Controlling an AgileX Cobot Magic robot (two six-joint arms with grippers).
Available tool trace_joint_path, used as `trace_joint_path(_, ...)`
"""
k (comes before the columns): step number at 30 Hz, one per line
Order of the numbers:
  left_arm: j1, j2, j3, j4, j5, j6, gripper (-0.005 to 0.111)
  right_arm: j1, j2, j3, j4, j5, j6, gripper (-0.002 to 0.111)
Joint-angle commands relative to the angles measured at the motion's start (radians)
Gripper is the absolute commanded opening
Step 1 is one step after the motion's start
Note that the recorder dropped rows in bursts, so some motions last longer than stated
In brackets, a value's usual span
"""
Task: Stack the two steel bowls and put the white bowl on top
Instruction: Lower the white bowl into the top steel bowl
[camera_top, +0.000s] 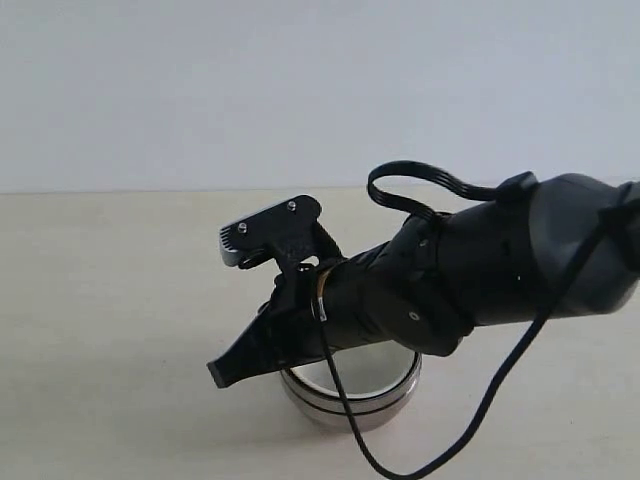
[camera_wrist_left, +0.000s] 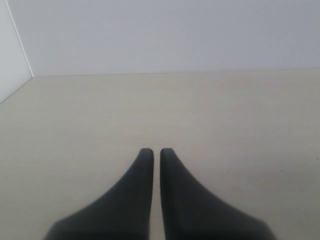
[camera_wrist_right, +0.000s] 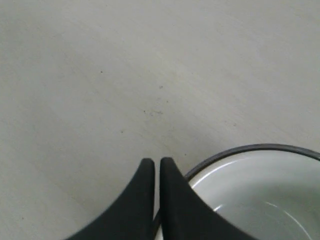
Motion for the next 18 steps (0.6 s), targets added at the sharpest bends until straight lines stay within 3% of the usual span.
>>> trace_joint_path(1,0.001,-0.003,0.003,-0.003,-0.004,-0.011,0.004,-0.002,-0.032,-0.031,-0.002,0.000,-0.011,0.000)
trace_joint_path(10,0.001,-0.003,0.003,-0.003,-0.004,-0.011,0.004,-0.063,-0.021,-0.041,-0.002,0.126,-0.056,0.000)
trace_joint_path(18,0.001,-0.003,0.003,-0.003,-0.004,-0.011,0.004,-0.061,-0.021,-0.041,0.004,0.059,-0.054,0.000)
